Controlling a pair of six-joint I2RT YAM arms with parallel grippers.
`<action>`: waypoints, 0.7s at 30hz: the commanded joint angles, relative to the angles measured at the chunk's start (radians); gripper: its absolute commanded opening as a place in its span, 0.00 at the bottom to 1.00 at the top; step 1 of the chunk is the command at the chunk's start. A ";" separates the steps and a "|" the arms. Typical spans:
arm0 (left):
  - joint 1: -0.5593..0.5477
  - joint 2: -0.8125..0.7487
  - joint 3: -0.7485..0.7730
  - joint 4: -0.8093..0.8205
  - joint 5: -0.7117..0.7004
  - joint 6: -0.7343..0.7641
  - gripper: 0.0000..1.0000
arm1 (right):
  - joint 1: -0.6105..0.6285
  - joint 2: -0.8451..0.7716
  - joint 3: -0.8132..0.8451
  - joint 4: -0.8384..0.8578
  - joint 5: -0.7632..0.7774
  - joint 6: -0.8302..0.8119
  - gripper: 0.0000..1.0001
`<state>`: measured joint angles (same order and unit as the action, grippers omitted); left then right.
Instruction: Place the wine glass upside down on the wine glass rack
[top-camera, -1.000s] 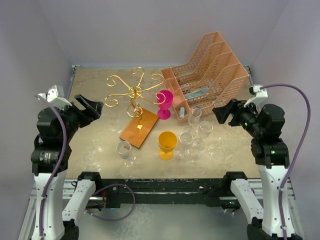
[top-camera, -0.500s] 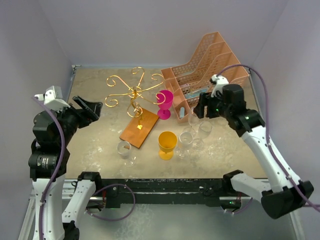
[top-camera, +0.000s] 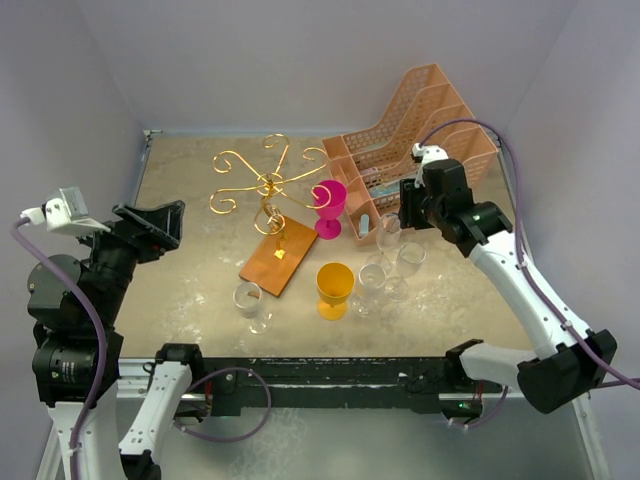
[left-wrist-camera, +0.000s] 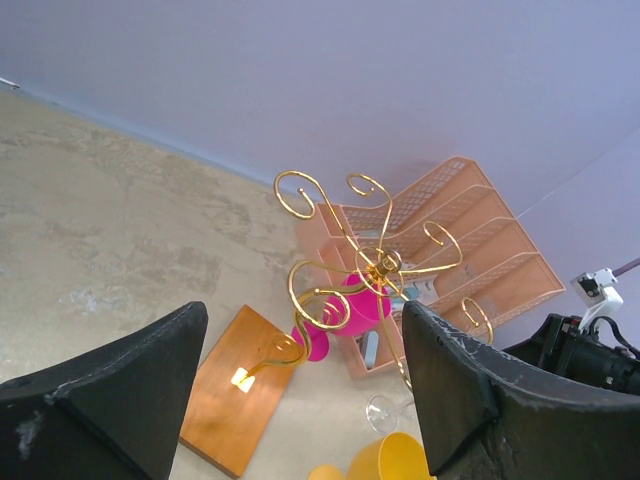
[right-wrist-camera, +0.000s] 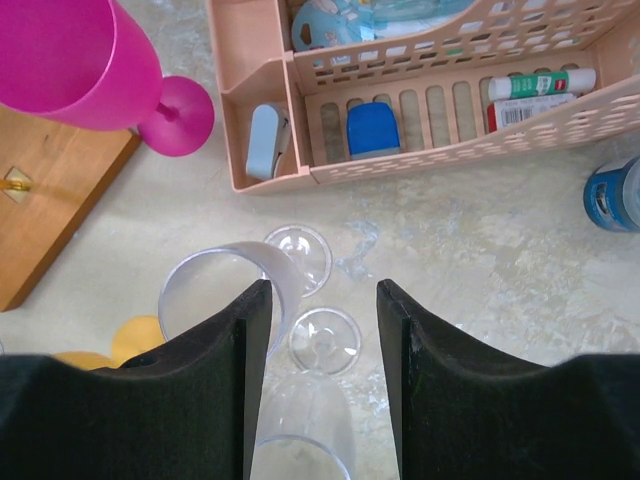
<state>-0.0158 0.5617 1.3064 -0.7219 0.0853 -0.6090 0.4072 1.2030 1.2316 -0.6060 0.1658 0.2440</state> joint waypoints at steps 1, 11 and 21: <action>-0.004 0.010 0.023 0.029 0.018 -0.006 0.76 | 0.014 0.001 0.014 -0.038 -0.020 -0.022 0.49; -0.004 0.023 0.005 0.088 0.067 -0.033 0.76 | 0.021 0.011 -0.054 0.001 -0.058 -0.029 0.44; -0.004 0.026 0.011 0.103 0.092 -0.041 0.76 | 0.038 0.032 -0.035 0.020 -0.029 -0.062 0.13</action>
<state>-0.0154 0.5751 1.3060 -0.6704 0.1532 -0.6365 0.4358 1.2549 1.1782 -0.6132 0.1169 0.2111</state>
